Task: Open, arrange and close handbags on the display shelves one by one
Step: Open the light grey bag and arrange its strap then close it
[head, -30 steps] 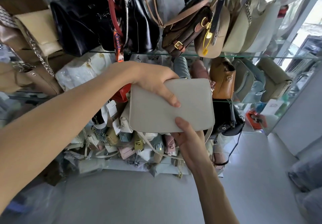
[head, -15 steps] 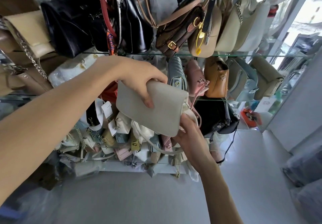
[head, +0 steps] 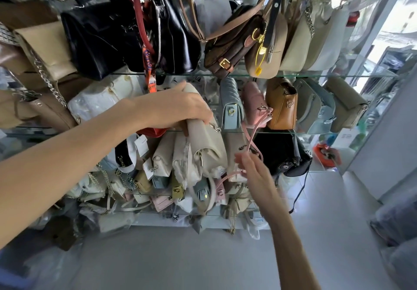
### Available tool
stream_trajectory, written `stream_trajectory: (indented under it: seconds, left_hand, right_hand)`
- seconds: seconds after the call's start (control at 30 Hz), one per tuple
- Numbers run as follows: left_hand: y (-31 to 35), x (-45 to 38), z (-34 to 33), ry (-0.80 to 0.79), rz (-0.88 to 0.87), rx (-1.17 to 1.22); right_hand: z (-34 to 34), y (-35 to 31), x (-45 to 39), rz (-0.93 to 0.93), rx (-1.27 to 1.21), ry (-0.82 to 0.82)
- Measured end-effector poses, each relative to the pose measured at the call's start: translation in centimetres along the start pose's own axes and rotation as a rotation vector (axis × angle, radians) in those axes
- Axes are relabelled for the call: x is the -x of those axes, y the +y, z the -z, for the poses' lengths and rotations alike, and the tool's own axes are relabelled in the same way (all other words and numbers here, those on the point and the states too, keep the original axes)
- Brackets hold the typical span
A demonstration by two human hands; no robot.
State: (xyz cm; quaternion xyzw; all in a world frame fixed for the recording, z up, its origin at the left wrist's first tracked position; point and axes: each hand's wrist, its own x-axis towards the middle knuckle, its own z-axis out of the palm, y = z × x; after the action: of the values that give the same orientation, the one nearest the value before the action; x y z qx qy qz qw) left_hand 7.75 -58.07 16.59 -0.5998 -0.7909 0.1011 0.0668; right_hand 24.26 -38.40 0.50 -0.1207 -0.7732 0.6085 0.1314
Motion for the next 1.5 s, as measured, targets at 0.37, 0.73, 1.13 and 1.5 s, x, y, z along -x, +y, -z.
stream_trajectory:
  seconds: [0.37,0.73,1.13,1.5]
  left_hand:
    - [2.8,0.1,-0.7,0.315,-0.289,0.017]
    - [2.1,0.1,0.2,-0.096,0.356,0.797]
    - [1.1,-1.3,1.4,-0.225,0.333,0.733]
    - [-0.7,-0.2,-0.7,-0.245,0.355,0.653]
  right_hand:
    - [-3.6,-0.6,1.2,-0.302,-1.217,-0.319]
    - [-4.7,-1.2,1.0,-0.037,-1.144,-0.209]
    - [-5.0,-1.5,1.2,-0.009,-0.943,-0.26]
    - [-4.2,-0.3,0.3,-0.155,-0.814,-0.034]
